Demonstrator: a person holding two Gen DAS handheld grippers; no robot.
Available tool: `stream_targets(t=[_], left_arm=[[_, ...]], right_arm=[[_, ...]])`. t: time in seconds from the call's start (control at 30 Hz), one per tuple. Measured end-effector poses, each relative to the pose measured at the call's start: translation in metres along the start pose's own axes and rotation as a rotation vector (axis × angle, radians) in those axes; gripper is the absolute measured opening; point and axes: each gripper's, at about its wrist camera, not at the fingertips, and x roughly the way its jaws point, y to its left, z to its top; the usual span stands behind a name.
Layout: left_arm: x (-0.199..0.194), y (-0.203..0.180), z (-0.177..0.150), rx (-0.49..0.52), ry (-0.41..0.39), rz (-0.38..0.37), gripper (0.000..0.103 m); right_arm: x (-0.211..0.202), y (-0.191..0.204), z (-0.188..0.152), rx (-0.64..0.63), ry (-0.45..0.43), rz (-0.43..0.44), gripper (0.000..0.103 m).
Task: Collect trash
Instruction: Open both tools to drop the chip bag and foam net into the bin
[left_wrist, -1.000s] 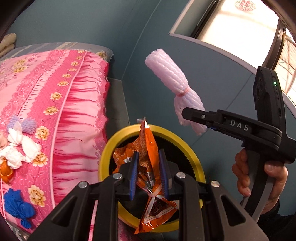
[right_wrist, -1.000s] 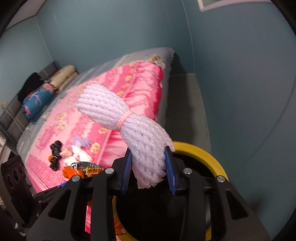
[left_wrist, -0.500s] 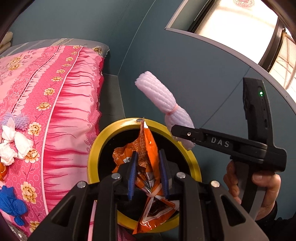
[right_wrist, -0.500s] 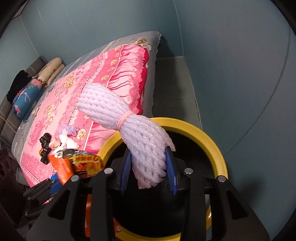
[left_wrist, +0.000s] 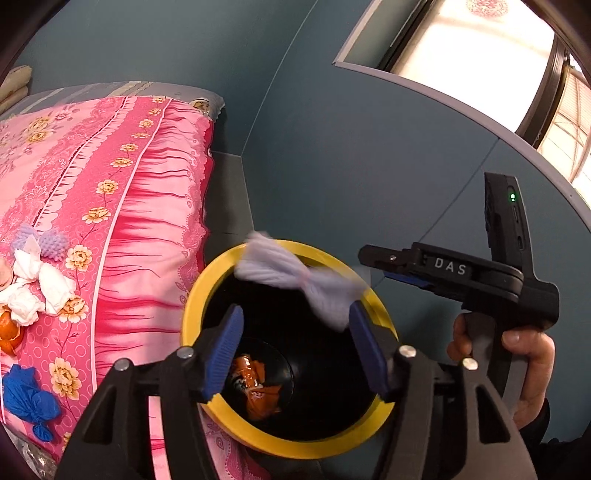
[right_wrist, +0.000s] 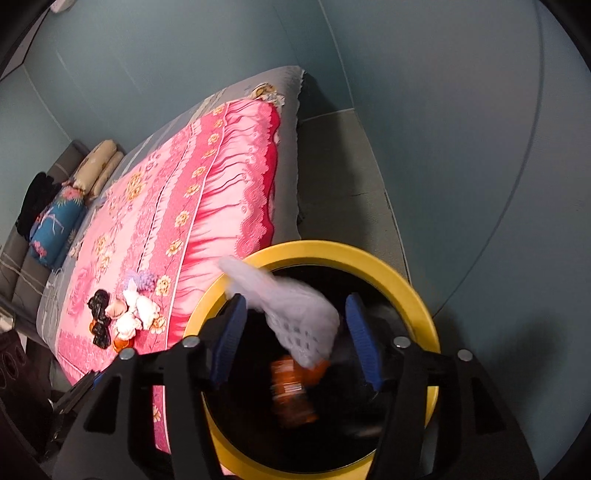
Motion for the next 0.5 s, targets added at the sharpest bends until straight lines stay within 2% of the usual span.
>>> stream_targets(t=[0.1, 0.4, 0.5], left_arm=[[-0.005, 0.008, -0.002, -0.014, -0.015, 0.030, 0.069], [-0.030, 0.040, -0.011, -0.060, -0.062, 0.156, 0.083], [-0.040, 0.046, -0.011, -0.058, -0.076, 0.194, 0.086]], right_arm=[[0.001, -0.004, 0.002, 0.018, -0.007, -0.002, 0.060], [0.014, 0.002, 0.005, 0.035, -0.023, 0.029, 0.072], [0.014, 0.012, 0.007, 0.027, -0.039, 0.064, 0.077]])
